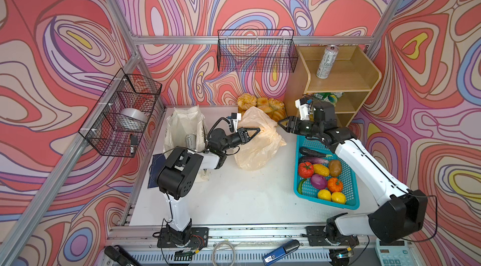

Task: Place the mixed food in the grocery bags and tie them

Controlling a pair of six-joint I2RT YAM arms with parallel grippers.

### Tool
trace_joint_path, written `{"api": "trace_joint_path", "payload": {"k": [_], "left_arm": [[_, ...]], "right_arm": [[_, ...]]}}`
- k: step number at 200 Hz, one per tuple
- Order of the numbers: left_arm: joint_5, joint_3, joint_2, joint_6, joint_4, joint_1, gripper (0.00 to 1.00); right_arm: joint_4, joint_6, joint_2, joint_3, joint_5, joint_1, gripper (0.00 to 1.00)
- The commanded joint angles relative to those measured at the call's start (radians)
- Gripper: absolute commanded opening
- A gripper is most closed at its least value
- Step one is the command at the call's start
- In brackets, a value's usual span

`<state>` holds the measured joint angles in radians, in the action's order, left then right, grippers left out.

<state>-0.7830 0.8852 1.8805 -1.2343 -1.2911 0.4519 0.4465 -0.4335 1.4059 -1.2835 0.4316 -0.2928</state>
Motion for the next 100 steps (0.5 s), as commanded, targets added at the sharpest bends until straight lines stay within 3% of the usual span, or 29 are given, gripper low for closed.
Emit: {"api": "trace_joint_path", "payload": {"k": [1, 100], "left_arm": [[-0.017, 0.024, 0.014, 0.001, -0.070, 0.010, 0.00], [-0.022, 0.047, 0.029, -0.003, -0.069, 0.036, 0.00]], "right_arm": [[0.024, -0.010, 0.060, -0.006, -0.040, -0.034, 0.61], [-0.134, -0.080, 0.138, 0.083, 0.073, -0.085, 0.62]]}}
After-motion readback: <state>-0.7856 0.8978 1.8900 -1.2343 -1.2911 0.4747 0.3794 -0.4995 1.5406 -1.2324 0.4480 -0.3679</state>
